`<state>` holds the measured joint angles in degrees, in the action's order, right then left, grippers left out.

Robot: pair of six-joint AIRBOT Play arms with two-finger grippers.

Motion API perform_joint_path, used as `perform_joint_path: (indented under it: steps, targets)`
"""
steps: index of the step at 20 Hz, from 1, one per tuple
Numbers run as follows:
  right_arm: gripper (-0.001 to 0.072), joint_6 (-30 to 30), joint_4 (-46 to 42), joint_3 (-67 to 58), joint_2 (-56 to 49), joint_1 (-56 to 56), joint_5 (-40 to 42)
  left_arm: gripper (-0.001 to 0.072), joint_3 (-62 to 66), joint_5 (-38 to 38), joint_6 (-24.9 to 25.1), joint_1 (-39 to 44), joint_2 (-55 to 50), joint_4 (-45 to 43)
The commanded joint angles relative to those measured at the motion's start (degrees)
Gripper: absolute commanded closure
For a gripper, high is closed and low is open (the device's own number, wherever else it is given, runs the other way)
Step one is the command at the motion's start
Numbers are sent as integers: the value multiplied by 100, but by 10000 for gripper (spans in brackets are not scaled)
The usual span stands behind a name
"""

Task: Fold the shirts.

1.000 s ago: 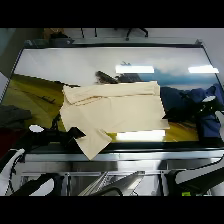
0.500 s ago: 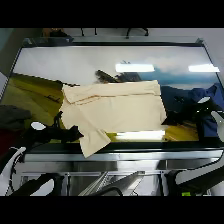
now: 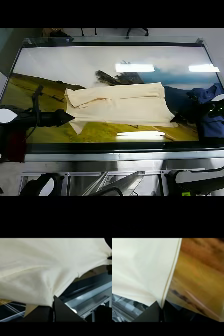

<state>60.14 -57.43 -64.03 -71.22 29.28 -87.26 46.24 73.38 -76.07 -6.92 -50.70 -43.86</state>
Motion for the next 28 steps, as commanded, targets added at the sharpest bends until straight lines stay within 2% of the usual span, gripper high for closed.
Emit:
perform_joint_path:
  steps: [1, 3, 5, 7, 9, 13, 18, 19, 20, 21, 22, 23, 24, 25, 28]
  targets:
    - [693, 361, -81, -4, 232, 85, -289, 693, 223, 372, -201, -173, 542, -621]
    - [692, 417, 101, -4, 271, 28, -232, 693, 223, 271, -199, -170, 614, -741]
    - [692, 177, 769, -7, 280, -94, 120, 694, 234, 7, -197, -168, 481, -752]
    - [692, -166, 1624, -7, 262, -245, 745, 693, 238, -256, -125, -168, 107, -713]
    - [692, -343, 2223, -13, 260, -417, 1519, 693, 315, -527, 273, -168, -450, -584]
    - [692, -494, 2444, -317, -138, -852, 2752, 693, 1397, -745, 566, -168, -1974, -562]
    - [682, -977, 2708, -505, -988, -1316, 3469, 693, 2983, -809, 667, 9, -3873, -608]
    - [626, -1078, 2710, -505, -1058, -1357, 3530, 693, 3235, -807, 664, 70, -4190, -608]
    - [489, -1169, 2706, -505, -1071, -1370, 3578, 692, 3493, -804, 664, 127, -4500, -603]
    - [442, -1248, 2697, -529, -1049, -1364, 3582, 690, 3744, -761, 664, 170, -4752, -601]
    - [442, -1237, 2555, -612, -1023, -1325, 3576, 689, 3987, -699, 664, 201, -4940, -603]
    - [386, -1204, 2387, -715, -990, -1255, 3521, 533, 4247, -612, 664, 236, -5095, -605]
    - [202, -1115, 2306, -809, -981, -1167, 3453, 139, 4476, -529, 660, 271, -5206, -614]
    - [116, -1014, 2269, -885, -988, -1069, 3425, 7, 4699, -444, 627, 271, -5305, -612]
    - [107, -977, 2269, -894, -1058, -817, 3423, 8, 5346, -258, 249, 219, -5451, -614]
